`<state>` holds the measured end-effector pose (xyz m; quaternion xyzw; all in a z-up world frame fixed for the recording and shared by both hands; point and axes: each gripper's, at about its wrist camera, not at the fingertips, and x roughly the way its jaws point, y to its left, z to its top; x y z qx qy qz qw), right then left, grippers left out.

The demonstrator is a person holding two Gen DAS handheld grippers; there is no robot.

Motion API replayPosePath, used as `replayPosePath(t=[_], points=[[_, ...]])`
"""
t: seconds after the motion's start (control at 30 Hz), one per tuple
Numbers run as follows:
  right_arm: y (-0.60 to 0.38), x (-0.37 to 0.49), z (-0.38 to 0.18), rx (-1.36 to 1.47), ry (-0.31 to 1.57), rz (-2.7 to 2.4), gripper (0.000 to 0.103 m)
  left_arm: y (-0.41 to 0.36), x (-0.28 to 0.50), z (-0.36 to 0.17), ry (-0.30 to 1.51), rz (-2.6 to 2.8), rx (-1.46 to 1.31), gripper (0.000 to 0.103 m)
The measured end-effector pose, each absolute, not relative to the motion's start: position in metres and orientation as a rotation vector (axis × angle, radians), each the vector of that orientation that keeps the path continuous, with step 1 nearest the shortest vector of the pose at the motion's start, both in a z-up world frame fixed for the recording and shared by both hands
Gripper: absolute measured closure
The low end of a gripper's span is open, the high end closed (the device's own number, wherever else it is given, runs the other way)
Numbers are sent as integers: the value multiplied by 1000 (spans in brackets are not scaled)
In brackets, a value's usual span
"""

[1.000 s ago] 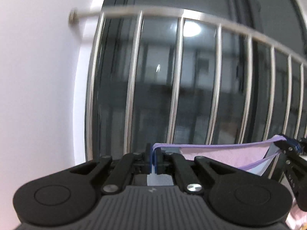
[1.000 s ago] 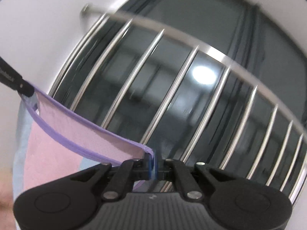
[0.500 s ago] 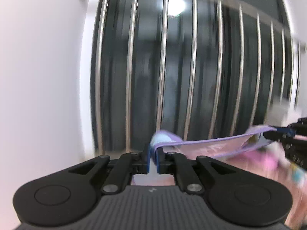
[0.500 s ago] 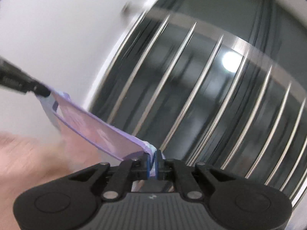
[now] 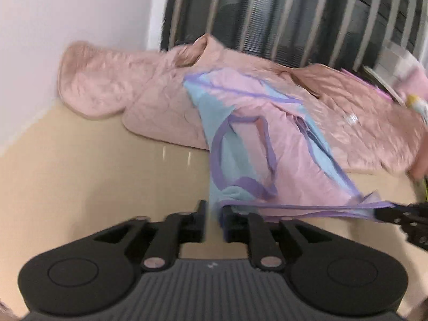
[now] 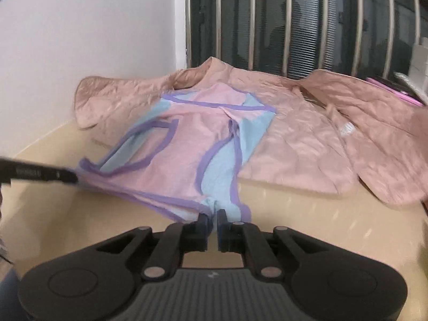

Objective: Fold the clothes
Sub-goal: 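Lower the garment onto the table with both grippers and release it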

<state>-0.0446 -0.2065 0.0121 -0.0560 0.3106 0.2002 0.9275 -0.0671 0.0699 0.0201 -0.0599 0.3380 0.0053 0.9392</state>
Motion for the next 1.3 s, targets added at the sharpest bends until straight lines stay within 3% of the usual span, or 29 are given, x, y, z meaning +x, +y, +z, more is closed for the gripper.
replayPosePath(t=[0.03, 0.07, 0.27, 0.4, 0.5, 0.67, 0.7, 0.73, 0.8, 0.9, 0.97, 1.13, 1.3], points=[[-207, -54, 14, -110, 647, 416, 86, 69, -76, 23, 689, 5, -88, 48], [-210, -64, 17, -102, 656, 431, 83, 68, -84, 28, 696, -21, -77, 46], [-235, -113, 43, -58, 671, 502, 76, 78, -105, 53, 715, -152, -184, 46], [-234, -94, 49, -68, 618, 508, 76, 63, -87, 67, 640, -325, -85, 47], [-217, -55, 39, -122, 630, 503, 76, 38, -55, 59, 703, -400, 35, 58], [-198, -19, 21, -236, 674, 512, 77, 21, -34, 40, 789, -457, 200, 58], [-195, -15, 19, -259, 680, 516, 78, 23, -32, 38, 796, -465, 208, 68], [-195, -12, 16, -259, 690, 521, 78, 24, -30, 35, 809, -472, 215, 85], [-197, -8, 11, -242, 715, 519, 78, 31, -27, 29, 841, -483, 209, 99], [-199, -9, 10, -216, 734, 549, 95, 43, -28, 26, 844, -498, 143, 101], [-200, -8, 10, -205, 751, 556, 99, 57, -26, 27, 827, -460, 60, 101], [-200, -2, 33, -143, 717, 528, 102, 83, -17, 41, 775, -386, -121, 101], [-196, 21, 44, -107, 666, 487, 102, 90, 4, 46, 757, -333, -128, 101]])
